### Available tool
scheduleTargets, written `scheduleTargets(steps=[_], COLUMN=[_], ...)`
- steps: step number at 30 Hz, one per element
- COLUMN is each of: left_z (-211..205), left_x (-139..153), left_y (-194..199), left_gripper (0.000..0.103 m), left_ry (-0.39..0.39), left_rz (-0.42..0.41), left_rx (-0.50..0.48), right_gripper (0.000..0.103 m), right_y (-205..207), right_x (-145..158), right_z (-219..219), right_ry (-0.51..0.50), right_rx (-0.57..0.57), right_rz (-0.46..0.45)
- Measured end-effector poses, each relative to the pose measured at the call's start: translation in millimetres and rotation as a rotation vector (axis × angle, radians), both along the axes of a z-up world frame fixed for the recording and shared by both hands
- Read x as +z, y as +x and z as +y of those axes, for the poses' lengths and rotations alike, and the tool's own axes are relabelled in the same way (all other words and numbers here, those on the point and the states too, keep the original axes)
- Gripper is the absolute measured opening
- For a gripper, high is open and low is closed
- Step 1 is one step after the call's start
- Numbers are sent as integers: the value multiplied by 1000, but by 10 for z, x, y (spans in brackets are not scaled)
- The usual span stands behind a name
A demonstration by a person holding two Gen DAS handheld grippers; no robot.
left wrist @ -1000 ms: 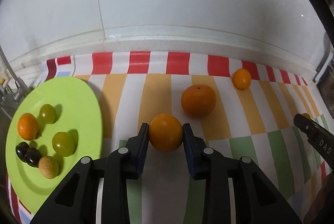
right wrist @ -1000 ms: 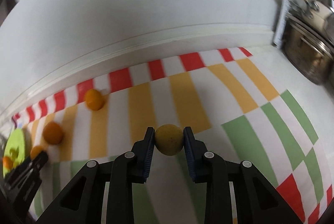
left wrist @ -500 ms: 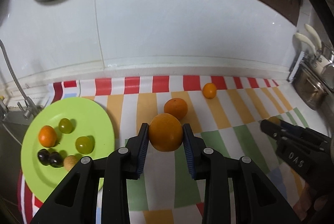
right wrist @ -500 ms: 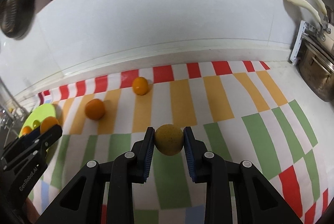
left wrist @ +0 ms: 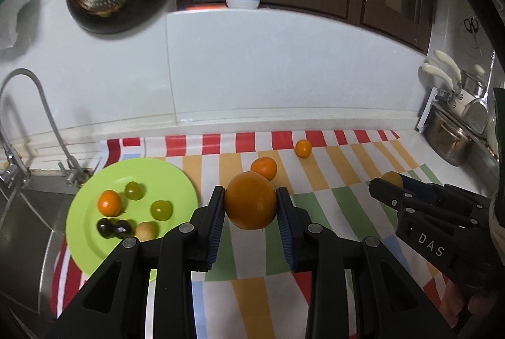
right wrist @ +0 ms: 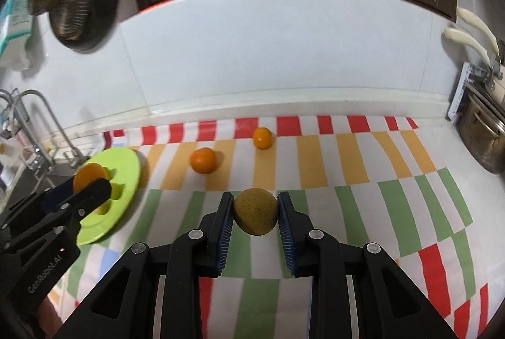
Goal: Organize fruits
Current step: 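Carry the orange onto the green plate with the left tool while the right tool releases its yellow fruit there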
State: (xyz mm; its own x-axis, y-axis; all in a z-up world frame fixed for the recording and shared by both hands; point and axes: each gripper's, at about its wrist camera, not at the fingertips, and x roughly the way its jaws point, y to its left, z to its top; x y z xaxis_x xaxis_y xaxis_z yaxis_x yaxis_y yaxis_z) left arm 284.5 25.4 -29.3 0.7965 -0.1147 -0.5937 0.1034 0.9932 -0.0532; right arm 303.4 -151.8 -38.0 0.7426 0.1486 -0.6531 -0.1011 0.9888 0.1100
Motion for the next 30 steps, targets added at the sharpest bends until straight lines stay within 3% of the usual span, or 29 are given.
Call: scheduleTargets(steps=[14, 30], left_z=[258, 777], left_x=[282, 333], left_y=[-381, -485], left_gripper=[32, 32], left_ry=[23, 67], left_rz=[-81, -104], left_rx=[42, 175], right_gripper=[29, 29], right_y=[-316, -170], right_x=[305, 408], right_z=[372, 991], right_ry=[19, 52], right_rx=[119, 289], right_rz=[-72, -121])
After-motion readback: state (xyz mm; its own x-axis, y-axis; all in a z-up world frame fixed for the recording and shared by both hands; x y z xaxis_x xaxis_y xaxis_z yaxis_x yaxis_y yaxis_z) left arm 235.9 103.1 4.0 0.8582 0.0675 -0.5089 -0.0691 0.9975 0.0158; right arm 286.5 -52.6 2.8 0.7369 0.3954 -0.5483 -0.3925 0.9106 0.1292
